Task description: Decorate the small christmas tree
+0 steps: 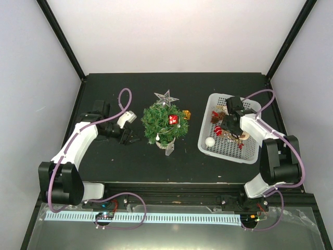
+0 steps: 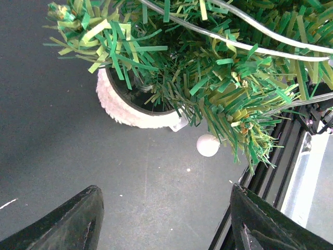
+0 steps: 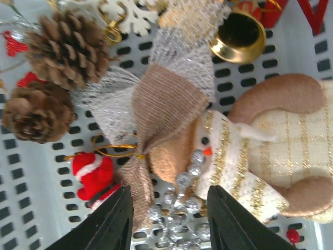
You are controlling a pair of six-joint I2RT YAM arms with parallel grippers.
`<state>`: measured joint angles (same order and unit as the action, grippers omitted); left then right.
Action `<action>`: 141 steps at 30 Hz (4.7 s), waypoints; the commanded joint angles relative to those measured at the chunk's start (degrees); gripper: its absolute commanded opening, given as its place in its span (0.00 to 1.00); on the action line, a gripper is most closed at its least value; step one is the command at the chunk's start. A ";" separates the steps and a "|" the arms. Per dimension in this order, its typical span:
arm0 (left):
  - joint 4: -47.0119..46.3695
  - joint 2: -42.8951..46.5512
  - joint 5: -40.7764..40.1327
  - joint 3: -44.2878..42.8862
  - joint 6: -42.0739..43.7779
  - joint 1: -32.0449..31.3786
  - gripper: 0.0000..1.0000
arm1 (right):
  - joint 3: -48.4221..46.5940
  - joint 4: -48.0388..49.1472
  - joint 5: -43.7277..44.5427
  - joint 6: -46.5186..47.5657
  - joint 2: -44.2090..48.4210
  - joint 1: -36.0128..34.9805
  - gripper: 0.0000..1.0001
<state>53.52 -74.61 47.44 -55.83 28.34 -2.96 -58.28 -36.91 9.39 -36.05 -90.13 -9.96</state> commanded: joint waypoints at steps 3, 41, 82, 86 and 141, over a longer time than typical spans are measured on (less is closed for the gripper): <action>-1.12 0.60 2.55 0.29 -0.29 0.26 0.68 | 3.02 2.51 -0.37 0.26 1.30 2.64 0.40; -2.45 2.90 2.51 1.06 -0.32 0.24 0.68 | 6.56 4.17 -0.23 2.78 5.48 4.16 0.12; -3.25 3.10 1.86 1.42 -0.67 0.72 0.69 | -25.02 -15.05 21.69 -1.39 14.39 -53.89 0.10; -3.24 3.32 1.89 1.47 -0.67 1.10 0.69 | -29.05 -14.21 22.26 0.01 10.60 -58.47 0.10; -3.30 2.71 4.11 1.44 -0.24 2.75 0.69 | -14.48 40.44 59.04 54.87 -3.56 -67.16 0.11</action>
<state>50.94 -71.99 49.65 -54.17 27.86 -0.69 -73.36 1.17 68.25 19.33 -94.04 -78.91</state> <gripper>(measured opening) 0.692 0.106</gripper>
